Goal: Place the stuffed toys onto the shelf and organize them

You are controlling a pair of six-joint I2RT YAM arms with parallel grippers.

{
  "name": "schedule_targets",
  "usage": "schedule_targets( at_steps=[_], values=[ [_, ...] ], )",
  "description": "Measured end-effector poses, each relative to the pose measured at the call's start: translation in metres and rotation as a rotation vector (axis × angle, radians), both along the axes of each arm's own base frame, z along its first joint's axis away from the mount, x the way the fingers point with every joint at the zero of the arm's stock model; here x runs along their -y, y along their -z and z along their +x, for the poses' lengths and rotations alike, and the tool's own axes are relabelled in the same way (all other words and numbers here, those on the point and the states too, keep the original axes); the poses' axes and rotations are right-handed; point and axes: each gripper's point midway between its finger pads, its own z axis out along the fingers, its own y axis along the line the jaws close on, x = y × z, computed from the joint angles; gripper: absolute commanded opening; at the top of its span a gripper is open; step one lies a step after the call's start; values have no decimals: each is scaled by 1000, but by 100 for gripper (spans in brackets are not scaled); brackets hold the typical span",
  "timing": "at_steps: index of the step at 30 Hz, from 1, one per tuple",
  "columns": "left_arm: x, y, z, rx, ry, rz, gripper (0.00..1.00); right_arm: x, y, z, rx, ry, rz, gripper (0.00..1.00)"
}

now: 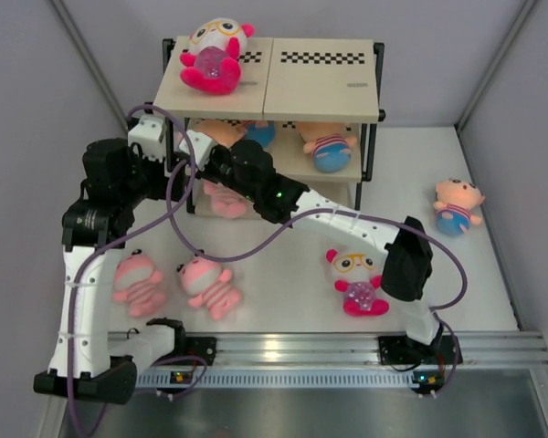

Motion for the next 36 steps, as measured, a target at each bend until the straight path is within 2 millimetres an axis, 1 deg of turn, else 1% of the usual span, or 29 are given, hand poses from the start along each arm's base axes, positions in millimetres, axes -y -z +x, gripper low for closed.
schedule_targets(
  at_steps=[1,3,6,9,11,12,18,22,24,28,30,31,33,34,36],
  values=[
    [0,0,-3,-5,1,2,95,3,-4,5,1,12,10,0],
    [1,-1,-6,-7,9,3,95,10,-3,18,-6,38,9,0],
    [1,1,-10,-19,13,6,95,10,10,37,-21,66,-17,0],
    [0,2,-10,-22,5,10,95,10,31,49,-44,77,-67,0],
    [-3,2,-11,-22,-8,16,95,11,44,52,-55,81,-105,0],
    [-4,3,-11,-26,-13,20,96,11,47,52,-59,82,-115,0],
    [-14,6,-19,-27,-51,55,97,18,50,60,-55,139,-109,0],
    [-19,11,-22,-37,-65,79,97,19,51,70,-51,192,-82,0],
    [-19,13,-22,-43,-68,81,97,19,56,76,-54,225,-77,0],
    [-19,16,-22,-49,-68,82,97,21,64,82,-60,264,-77,0],
    [-19,17,-22,-54,-68,83,98,22,62,84,-59,277,-66,6],
    [-19,19,-22,-58,-68,83,98,23,61,85,-59,284,-62,19],
    [-20,21,-23,-64,-68,84,98,24,61,86,-62,291,-55,38],
    [-20,23,-23,-67,-68,85,98,24,61,86,-64,294,-53,52],
    [-20,26,-24,-73,-67,85,98,23,60,83,-60,299,-52,58]
  ],
)
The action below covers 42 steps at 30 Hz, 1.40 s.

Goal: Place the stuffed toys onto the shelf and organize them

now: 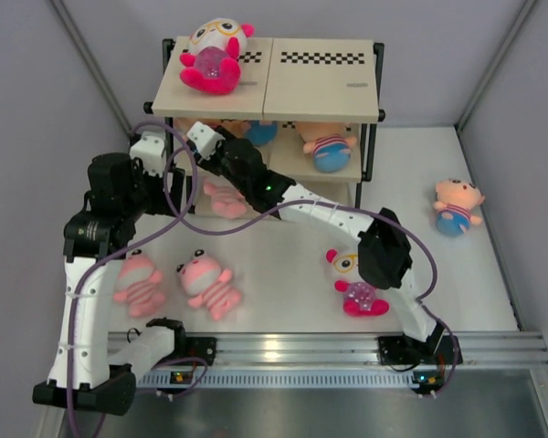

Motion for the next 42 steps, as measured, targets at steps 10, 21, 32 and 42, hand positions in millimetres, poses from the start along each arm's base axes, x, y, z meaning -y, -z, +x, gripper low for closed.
schedule_targets(
  at_steps=[10,21,32,42],
  values=[
    [-1,31,-4,-80,8,19,96,18,-10,-40,6,3,-37,66],
    [-1,46,-7,-111,25,34,95,74,-30,-29,149,188,-323,76],
    [5,61,-9,-153,46,16,94,96,-14,-5,223,315,-556,75],
    [9,68,-9,-172,64,3,94,111,-17,24,214,428,-427,72]
  ],
)
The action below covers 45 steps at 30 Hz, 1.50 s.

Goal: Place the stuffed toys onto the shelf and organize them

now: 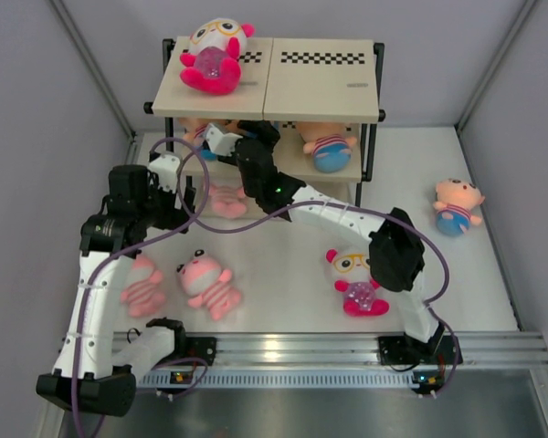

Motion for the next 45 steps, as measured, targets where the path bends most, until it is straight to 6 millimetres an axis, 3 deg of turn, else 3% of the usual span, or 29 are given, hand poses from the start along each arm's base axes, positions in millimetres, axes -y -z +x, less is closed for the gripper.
schedule_targets(
  at_steps=[7,11,19,24,26,29,31,32,38,45],
  values=[
    [1,-2,-1,8,2,-4,94,-6,17,2,-17,6,215,82],
    [1,-1,-1,6,2,-4,94,-11,14,3,-19,-11,329,83],
    [1,2,-2,0,3,-3,94,-13,15,5,-23,-16,367,79],
    [1,2,-2,-1,3,-3,94,-12,16,10,-10,-9,398,63],
    [0,2,-3,1,3,-2,94,-11,17,13,-4,-3,411,46],
    [0,1,-3,1,3,-2,94,-9,20,18,5,14,439,31],
    [0,1,-3,1,4,-2,94,-7,20,19,8,21,449,27],
    [0,2,-3,1,3,-2,94,-7,19,19,10,23,453,19],
    [0,3,-3,-4,3,-1,94,-7,21,19,8,27,482,0],
    [0,3,-3,-3,3,-2,94,-7,17,6,6,59,555,0]
  ],
)
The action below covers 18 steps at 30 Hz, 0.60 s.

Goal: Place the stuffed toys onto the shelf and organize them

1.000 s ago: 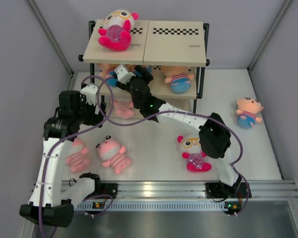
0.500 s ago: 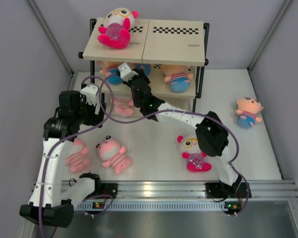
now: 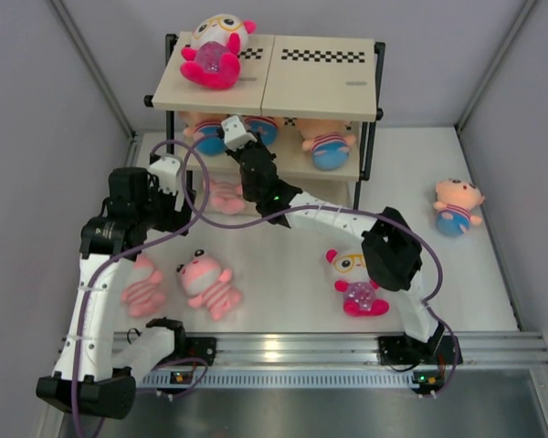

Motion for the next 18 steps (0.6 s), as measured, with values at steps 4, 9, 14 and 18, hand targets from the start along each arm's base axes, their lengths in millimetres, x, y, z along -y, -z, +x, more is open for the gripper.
schedule_targets(
  at_steps=[4,9,14,18],
  values=[
    [0,-1,-1,3,0,-1,94,-5,-11,-17,6,24,67,0],
    [0,-2,-1,7,0,0,94,-17,-29,-39,17,35,165,0],
    [-1,-4,-2,16,1,7,95,-23,-38,-45,13,30,232,0],
    [-2,-6,-4,26,2,8,95,-24,-41,-45,2,27,242,2]
  ],
)
